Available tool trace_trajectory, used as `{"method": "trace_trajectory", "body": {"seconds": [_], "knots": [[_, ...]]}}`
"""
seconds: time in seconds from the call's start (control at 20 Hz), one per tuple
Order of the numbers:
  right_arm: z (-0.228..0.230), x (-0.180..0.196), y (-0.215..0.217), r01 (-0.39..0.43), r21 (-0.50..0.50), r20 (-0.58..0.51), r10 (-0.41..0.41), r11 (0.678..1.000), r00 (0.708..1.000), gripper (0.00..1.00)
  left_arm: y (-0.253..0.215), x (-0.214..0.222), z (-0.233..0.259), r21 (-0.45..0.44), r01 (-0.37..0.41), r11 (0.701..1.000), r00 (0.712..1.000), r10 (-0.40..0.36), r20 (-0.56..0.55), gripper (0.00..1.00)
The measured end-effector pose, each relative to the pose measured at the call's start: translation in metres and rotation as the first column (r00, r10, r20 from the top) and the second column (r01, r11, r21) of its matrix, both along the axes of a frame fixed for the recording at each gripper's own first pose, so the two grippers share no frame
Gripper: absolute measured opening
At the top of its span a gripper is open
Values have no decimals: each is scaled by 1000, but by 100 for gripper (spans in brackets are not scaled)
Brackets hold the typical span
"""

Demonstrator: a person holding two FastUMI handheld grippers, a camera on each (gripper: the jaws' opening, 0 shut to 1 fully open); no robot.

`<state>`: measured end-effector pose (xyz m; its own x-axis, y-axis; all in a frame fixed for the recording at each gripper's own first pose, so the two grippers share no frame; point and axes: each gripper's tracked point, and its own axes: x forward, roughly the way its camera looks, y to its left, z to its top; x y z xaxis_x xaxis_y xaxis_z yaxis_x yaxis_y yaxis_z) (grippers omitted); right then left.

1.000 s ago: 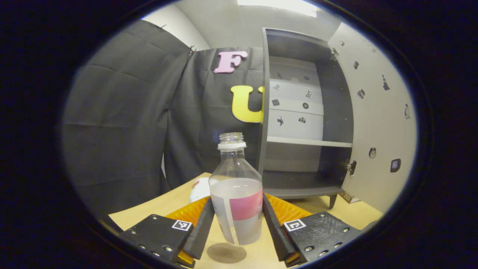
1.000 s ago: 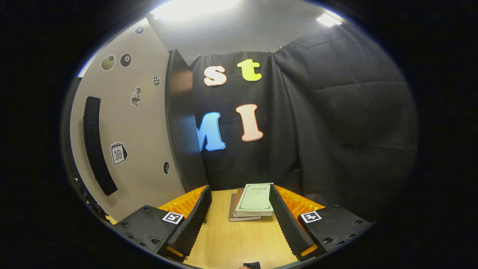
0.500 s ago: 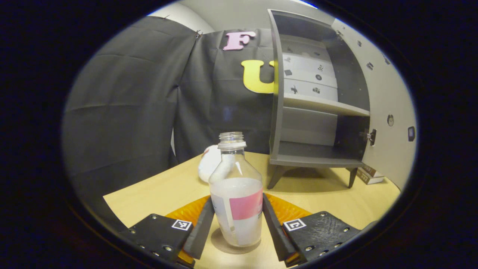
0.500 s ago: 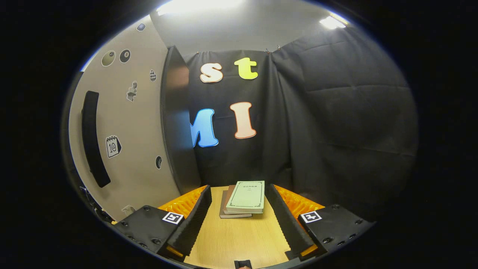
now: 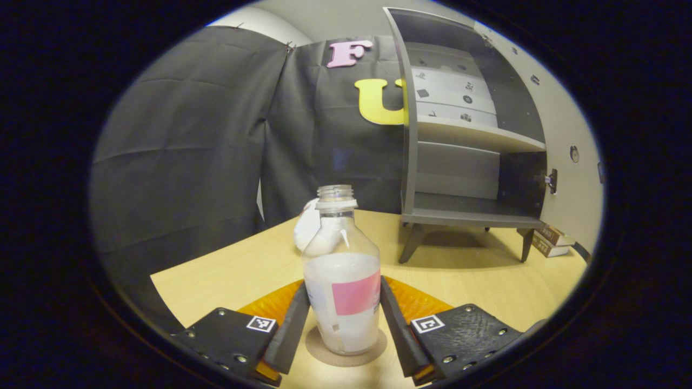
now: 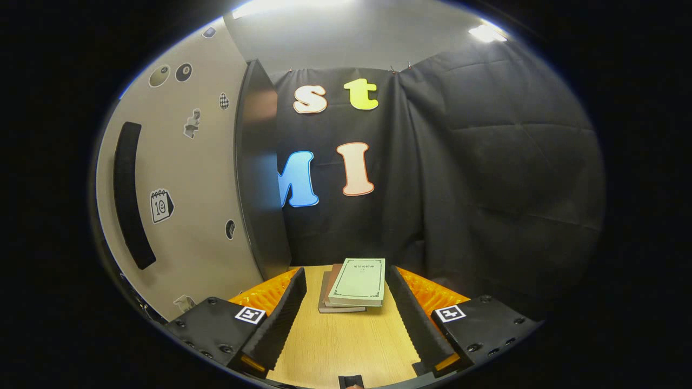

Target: Open the cabinet door with the right hand, grasp the bottle in the cabinet with the left hand and place it on the coaster, then close the cabinet door with the right hand.

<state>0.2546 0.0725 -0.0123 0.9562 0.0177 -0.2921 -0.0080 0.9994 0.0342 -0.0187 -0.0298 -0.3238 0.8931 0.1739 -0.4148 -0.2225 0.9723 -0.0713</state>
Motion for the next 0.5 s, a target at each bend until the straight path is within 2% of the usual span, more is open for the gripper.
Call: {"method": "trace_trajectory", "body": {"seconds": [0.05, 0.15, 0.3, 0.35, 0.5], "knots": [[0, 0, 1, -2, -6, 5, 2, 1000, 1000, 98, -1, -3, -1, 1, -2, 1000, 1000, 2, -6, 76], [-2, 2, 3, -9, -11, 5, 9, 1000, 1000, 98, -5, -9, 2, 6, 4, 1000, 1000, -4, -12, 72], [-5, 4, 7, -20, -5, 0, 20, 1000, 1000, 98, -7, -10, 14, 17, 14, 1000, 1000, -14, 1, 80], [-6, 4, 8, -24, -1, -1, 24, 1000, 1000, 98, -6, -12, 18, 22, 15, 1000, 1000, -15, 1, 78], [-7, 6, 12, -39, 9, 3, 39, 999, 999, 98, -3, -11, 41, 38, 22, 999, 999, -23, 28, 80]]}}
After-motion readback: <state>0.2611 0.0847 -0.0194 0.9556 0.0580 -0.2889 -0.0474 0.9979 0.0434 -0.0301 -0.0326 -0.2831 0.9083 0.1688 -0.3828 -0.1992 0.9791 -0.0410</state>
